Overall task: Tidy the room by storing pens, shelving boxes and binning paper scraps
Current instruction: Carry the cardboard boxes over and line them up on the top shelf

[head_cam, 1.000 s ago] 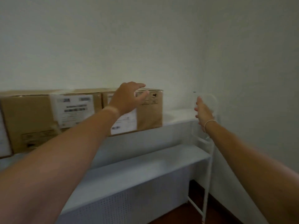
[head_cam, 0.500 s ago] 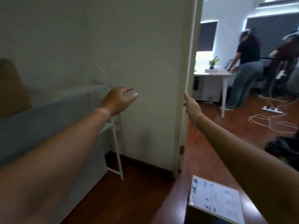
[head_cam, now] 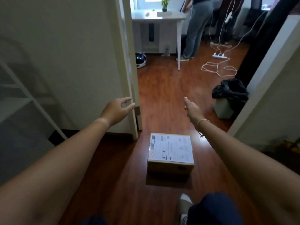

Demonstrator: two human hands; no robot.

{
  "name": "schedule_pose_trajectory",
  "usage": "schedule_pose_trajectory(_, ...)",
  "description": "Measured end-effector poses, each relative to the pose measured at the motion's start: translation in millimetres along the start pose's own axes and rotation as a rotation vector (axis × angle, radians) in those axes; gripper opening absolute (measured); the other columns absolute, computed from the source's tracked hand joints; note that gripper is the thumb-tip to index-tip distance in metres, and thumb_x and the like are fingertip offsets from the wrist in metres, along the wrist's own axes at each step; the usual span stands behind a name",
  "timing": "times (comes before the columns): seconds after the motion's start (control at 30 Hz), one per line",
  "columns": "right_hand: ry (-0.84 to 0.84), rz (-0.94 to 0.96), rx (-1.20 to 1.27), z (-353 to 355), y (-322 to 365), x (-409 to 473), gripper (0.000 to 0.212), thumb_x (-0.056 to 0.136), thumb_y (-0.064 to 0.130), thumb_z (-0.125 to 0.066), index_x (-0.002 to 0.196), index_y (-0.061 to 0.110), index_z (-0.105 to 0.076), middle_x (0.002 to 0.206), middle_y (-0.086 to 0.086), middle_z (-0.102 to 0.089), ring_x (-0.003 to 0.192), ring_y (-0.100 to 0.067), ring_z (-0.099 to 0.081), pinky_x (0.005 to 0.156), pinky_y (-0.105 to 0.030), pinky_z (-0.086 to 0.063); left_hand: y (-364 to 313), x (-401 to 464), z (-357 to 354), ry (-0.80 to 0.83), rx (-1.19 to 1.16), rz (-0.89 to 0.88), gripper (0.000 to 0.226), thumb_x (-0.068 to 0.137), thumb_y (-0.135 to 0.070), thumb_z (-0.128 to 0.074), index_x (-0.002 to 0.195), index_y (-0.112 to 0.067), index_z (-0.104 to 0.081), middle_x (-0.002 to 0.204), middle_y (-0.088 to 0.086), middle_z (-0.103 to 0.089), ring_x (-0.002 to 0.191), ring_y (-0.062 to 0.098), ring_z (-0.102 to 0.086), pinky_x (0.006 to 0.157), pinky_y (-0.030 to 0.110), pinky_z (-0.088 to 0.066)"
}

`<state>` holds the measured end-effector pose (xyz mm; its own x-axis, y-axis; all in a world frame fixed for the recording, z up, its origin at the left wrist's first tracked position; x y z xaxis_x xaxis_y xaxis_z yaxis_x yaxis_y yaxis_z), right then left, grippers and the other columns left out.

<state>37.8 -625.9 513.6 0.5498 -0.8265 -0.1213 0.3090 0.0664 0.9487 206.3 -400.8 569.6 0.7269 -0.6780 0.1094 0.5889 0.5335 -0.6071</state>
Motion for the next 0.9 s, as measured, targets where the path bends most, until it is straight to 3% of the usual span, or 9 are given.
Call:
schedule_pose_trajectory(0.07,0.005,-0.083,-0.017,6.3,-44.3,17.8,0.048,0.093,0.054,-0.036,0.119,0.018,-0.054,0.116,-0.005,-0.057,0.103,-0.024,-0.052,0.079,-0.032,-0.036,10.5,15.2,-47.2,0.08,0.007,0.031,0.046,0.091,-0.036,-0.056,0.132,-0.015,-0.055,0.133,0.008,-0.059,0.116,0.026,-0.057,0.088,0.027,-0.041)
schedule_pose_trajectory(0.2,-0.008,-0.231,-0.048,14.4,-141.3,50.6,0.049,0.092,0.053,-0.038,0.121,0.018,-0.055,0.112,-0.001,-0.055,0.114,-0.025,-0.052,0.1,-0.039,-0.04,41.4,38.6,-144.9,0.23,-0.001,0.116,0.045,0.091,-0.034,-0.057,0.131,-0.014,-0.056,0.129,0.009,-0.062,0.115,0.025,-0.058,0.092,0.027,-0.042)
schedule_pose_trajectory(0.37,-0.023,-0.382,-0.063,9.4,-243.4,90.4,0.047,0.096,0.043,-0.038,0.121,0.008,-0.056,0.123,-0.016,-0.059,0.12,-0.03,-0.052,0.094,-0.034,-0.039,93.7,52.5,-257.5,0.358,-0.031,0.246,0.047,0.089,-0.034,-0.059,0.131,-0.012,-0.056,0.132,0.009,-0.061,0.12,0.023,-0.056,0.098,0.028,-0.04)
schedule_pose_trajectory(0.5,-0.003,-0.455,-0.097,-4.8,-318.3,116.4,0.046,0.097,0.042,-0.038,0.127,0.011,-0.052,0.13,-0.008,-0.055,0.104,-0.016,-0.048,0.084,-0.024,-0.032,138.2,55.1,-339.1,0.455,0.021,0.307,0.048,0.09,-0.033,-0.058,0.134,-0.011,-0.053,0.135,0.011,-0.057,0.122,0.027,-0.053,0.1,0.031,-0.04)
schedule_pose_trajectory(0.57,0.007,-0.497,-0.094,-12.7,-347.8,123.4,0.047,0.096,0.042,-0.039,0.128,0.01,-0.052,0.131,-0.006,-0.055,0.107,-0.016,-0.049,0.085,-0.024,-0.033,155.0,53.7,-371.6,0.495,0.041,0.332,0.049,0.091,-0.03,-0.058,0.134,-0.009,-0.052,0.138,0.012,-0.055,0.127,0.027,-0.05,0.105,0.031,-0.036)
schedule_pose_trajectory(0.67,0.022,-0.561,-0.102,-20.8,-390.3,133.1,0.05,0.096,0.041,-0.041,0.132,0.008,-0.049,0.133,-0.002,-0.054,0.118,-0.018,-0.05,0.092,-0.024,-0.036,180.1,51.4,-418.1,0.568,0.075,0.346,0.058,0.088,-0.038,-0.057,0.139,-0.011,-0.046,0.149,0.011,-0.042,0.138,0.025,-0.037,0.115,0.031,-0.026)
schedule_pose_trajectory(0.73,0.037,-0.586,-0.108,-24.2,-410.3,138.4,0.049,0.098,0.036,-0.039,0.135,0.005,-0.043,0.125,0.006,-0.047,0.115,-0.012,-0.045,0.083,-0.015,-0.032,196.0,49.8,-443.0,0.624,0.117,0.368,0.064,0.087,-0.044,-0.054,0.143,-0.018,-0.04,0.156,0.011,-0.029,0.144,0.028,-0.027,0.118,0.035,-0.022)
schedule_pose_trajectory(0.8,0.032,-0.609,-0.098,-28.1,-422.8,139.5,0.051,0.098,0.033,-0.039,0.14,0.004,-0.036,0.129,0.003,-0.044,0.12,-0.013,-0.042,0.083,-0.014,-0.028,206.9,48.4,-460.6,0.664,0.16,0.378,0.063,0.09,-0.044,-0.052,0.146,-0.021,-0.034,0.16,0.01,-0.017,0.146,0.03,-0.018,0.119,0.036,-0.018)
schedule_pose_trajectory(0.9,0.019,-0.608,-0.131,-35.4,-436.3,136.8,0.043,0.096,0.033,-0.044,0.131,0.01,-0.049,0.13,0.002,-0.054,0.107,-0.014,-0.05,0.086,-0.022,-0.033,217.4,49.4,-469.6,0.643,0.237,0.373,0.062,0.091,-0.046,-0.048,0.146,-0.022,-0.032,0.161,0.007,-0.01,0.145,0.034,-0.016,0.118,0.037,-0.015)
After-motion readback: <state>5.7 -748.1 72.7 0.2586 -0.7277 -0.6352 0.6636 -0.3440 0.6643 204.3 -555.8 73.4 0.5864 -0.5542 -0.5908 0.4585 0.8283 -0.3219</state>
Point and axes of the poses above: each hand's wrist, its own x-axis towards the middle knuckle, its own z-axis out of the back of the hand, y = z × x, the point moved 6 cm from there along x, towards the middle knuckle
